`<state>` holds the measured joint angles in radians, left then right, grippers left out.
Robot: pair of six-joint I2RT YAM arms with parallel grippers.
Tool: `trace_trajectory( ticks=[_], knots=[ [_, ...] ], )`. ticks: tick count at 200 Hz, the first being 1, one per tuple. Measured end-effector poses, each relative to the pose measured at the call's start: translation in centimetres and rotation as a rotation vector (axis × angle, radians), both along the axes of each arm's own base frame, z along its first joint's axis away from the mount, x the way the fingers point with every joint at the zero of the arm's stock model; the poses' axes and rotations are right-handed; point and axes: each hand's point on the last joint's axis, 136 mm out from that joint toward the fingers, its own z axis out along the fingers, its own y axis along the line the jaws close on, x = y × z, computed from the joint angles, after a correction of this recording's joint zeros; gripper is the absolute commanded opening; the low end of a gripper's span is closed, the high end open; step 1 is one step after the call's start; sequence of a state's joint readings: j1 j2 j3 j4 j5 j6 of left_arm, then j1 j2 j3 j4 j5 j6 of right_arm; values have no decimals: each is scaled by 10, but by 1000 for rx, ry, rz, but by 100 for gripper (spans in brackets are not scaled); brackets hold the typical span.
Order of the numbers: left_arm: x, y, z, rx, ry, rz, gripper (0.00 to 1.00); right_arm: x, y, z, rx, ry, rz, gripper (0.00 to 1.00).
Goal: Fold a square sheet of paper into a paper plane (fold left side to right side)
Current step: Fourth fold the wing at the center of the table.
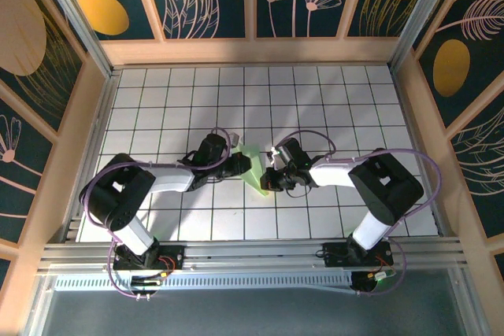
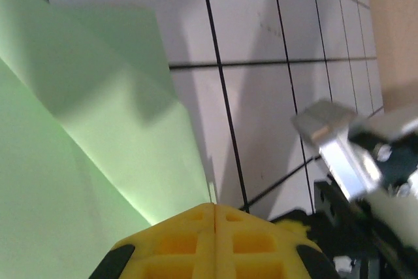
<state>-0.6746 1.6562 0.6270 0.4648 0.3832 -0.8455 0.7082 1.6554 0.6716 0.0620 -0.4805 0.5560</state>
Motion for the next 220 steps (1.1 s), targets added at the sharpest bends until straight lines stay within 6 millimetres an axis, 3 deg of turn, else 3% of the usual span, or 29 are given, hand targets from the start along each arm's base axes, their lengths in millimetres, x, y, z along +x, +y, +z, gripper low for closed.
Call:
trace_trajectory(
  ticks=[35,78,220],
  knots=[
    [-14,-16,-8,-38,35,-41,0,1,1,0,6,-4,5,0],
    [-21,-21,-28,-29,87,-44,0,1,2,-1,9,-3,7,0],
    [-5,-21,-41,39,128,22,0,1,3,-2,5,-12,25,0]
  ],
)
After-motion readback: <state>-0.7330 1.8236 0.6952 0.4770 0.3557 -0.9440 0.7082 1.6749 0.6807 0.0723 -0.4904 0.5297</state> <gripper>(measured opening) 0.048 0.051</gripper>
